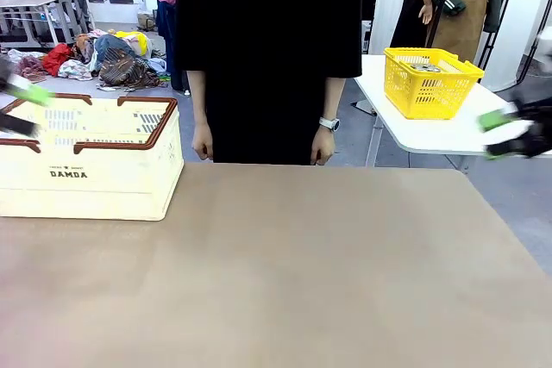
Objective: Place the drinks into the Shopping basket.
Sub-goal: Pick up one drink and place it into the Shopping basket.
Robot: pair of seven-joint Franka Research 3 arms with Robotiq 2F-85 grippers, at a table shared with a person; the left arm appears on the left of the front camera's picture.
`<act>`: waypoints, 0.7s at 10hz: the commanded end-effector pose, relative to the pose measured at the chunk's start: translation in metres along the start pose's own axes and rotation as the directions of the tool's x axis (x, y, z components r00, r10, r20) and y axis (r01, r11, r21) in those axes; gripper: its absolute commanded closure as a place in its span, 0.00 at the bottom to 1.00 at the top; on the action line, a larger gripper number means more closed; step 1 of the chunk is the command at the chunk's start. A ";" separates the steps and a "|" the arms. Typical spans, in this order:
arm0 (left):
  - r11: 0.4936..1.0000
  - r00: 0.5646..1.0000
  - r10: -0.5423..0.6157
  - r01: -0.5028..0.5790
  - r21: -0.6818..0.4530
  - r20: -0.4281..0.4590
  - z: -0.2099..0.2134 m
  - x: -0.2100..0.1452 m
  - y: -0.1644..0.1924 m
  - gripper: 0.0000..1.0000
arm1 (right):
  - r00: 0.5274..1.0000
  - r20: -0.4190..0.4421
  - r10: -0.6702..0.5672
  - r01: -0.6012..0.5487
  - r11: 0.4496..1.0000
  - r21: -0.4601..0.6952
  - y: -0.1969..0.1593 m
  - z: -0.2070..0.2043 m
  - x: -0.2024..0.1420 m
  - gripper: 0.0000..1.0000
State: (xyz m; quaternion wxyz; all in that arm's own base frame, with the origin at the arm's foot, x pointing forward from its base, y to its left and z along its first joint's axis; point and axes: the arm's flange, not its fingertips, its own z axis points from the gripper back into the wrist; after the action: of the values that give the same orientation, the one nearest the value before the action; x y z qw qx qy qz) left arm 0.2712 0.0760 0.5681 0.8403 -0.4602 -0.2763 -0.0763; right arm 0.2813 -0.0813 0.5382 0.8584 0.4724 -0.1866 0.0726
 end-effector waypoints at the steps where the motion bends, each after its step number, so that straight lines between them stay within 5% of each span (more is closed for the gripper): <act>1: 0.989 0.967 0.113 -0.087 -0.120 0.230 0.059 -0.039 0.077 0.00 | 0.976 0.163 -0.147 0.139 0.988 0.060 -0.071 0.054 -0.031 0.00; 4: 0.936 0.854 0.319 -0.217 -0.276 0.410 0.083 -0.106 0.160 0.00 | 0.878 0.309 -0.365 0.307 0.926 0.220 -0.160 0.098 -0.108 0.00; 6: 0.932 0.831 0.344 -0.243 -0.270 0.437 0.083 -0.107 0.165 0.00 | 0.859 0.333 -0.390 0.333 0.918 0.217 -0.170 0.096 -0.122 0.00; 7: 0.950 0.838 0.312 -0.259 -0.176 0.448 0.080 -0.095 0.157 0.00 | 0.844 0.375 -0.383 0.359 0.924 0.135 -0.167 0.092 -0.120 0.00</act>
State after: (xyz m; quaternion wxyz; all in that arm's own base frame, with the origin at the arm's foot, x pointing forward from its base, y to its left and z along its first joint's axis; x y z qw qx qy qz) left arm 0.2225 0.2738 0.4301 0.7013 -0.5757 -0.3899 0.1576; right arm 0.1885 -0.2687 0.3956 0.7732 0.5567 -0.2376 -0.1892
